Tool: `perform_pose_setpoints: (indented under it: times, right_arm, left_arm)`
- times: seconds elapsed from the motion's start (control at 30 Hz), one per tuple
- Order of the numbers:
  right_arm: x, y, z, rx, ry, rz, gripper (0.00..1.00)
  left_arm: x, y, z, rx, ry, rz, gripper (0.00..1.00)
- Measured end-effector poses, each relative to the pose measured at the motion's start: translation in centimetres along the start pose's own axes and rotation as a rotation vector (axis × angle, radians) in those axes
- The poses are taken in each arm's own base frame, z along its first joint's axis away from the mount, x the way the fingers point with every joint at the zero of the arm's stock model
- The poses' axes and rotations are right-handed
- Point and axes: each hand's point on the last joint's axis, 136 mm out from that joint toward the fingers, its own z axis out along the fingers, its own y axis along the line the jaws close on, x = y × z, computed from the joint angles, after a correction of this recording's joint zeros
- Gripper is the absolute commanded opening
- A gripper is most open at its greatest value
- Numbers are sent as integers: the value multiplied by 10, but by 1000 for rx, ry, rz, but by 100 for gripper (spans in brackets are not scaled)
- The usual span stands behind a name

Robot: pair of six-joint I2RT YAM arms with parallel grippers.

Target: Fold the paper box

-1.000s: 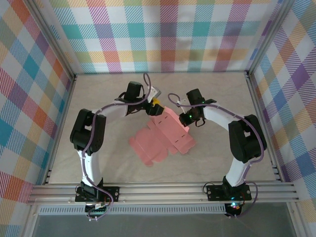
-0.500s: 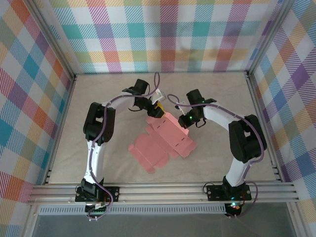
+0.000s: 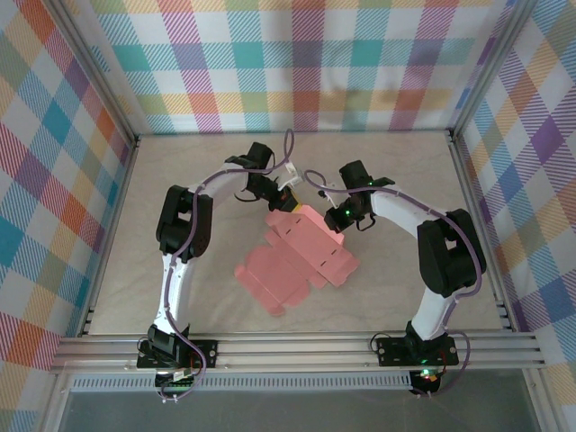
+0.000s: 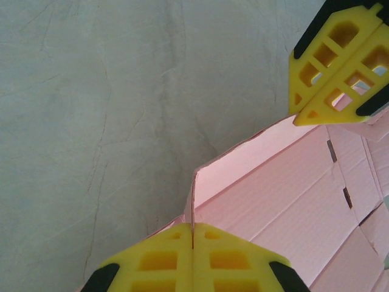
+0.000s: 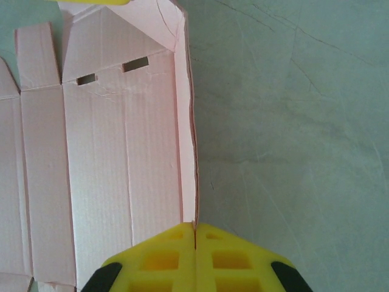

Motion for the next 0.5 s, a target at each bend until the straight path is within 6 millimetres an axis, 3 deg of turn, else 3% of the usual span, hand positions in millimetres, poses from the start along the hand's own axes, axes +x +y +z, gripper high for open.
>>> perform_pose_setpoints:
  times: [0.2,0.5]
  right_arm:
    - [1,-5,0,31,7,39,0]
    - [8,-15,2,126,-38,150,0]
  left_arm:
    - [8,-3,6,-38,7,-18,1]
    - [4,-9,19,-291,-46,-63,4]
